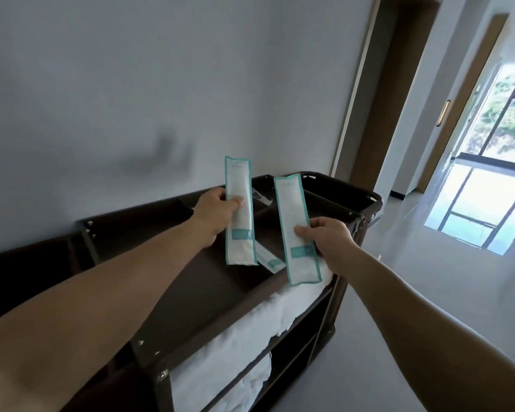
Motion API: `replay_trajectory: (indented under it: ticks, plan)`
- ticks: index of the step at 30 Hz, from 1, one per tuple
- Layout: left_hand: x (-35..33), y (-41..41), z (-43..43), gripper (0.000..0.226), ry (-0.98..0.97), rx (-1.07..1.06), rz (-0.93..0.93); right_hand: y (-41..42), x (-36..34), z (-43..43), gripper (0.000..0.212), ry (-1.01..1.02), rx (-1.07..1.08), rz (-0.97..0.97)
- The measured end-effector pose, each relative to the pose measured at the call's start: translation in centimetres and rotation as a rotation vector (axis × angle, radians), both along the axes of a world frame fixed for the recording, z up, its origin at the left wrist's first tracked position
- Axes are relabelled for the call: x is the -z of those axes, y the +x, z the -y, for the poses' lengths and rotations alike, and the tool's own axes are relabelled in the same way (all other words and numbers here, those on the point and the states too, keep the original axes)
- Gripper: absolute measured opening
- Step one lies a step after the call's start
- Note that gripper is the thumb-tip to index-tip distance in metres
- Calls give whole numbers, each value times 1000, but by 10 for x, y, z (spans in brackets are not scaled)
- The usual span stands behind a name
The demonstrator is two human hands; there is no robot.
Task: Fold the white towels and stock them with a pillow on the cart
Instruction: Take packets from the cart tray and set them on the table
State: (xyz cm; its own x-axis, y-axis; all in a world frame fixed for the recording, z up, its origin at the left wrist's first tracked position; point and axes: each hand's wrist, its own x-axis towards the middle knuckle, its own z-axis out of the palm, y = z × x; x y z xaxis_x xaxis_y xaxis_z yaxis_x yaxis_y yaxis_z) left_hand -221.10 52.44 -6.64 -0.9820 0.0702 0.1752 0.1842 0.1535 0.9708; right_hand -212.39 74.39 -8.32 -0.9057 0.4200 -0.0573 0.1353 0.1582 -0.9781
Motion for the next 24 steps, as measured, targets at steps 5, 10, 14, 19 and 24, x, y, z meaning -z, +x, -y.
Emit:
replay_trajectory:
  ticks: [5, 10, 14, 19, 24]
  plan:
    - [-3, -45, -16, 10, 29, -37, 13, -66, -5, -26, 18, 14, -26, -23]
    - [6, -77, -34, 11, 8, -144, -10, -130, 18, -42, 19, 92, -176, 44]
    - [21, -93, -51, 12, 17, -270, 25, -172, 48, -52, 20, 245, -341, 119]
    - [36, -93, -70, 7, -54, -466, 74, -196, 80, -60, 32, 477, -609, 249]
    - [43, -77, -76, 16, -135, -626, 89, -200, 100, -67, 41, 467, -707, 353]
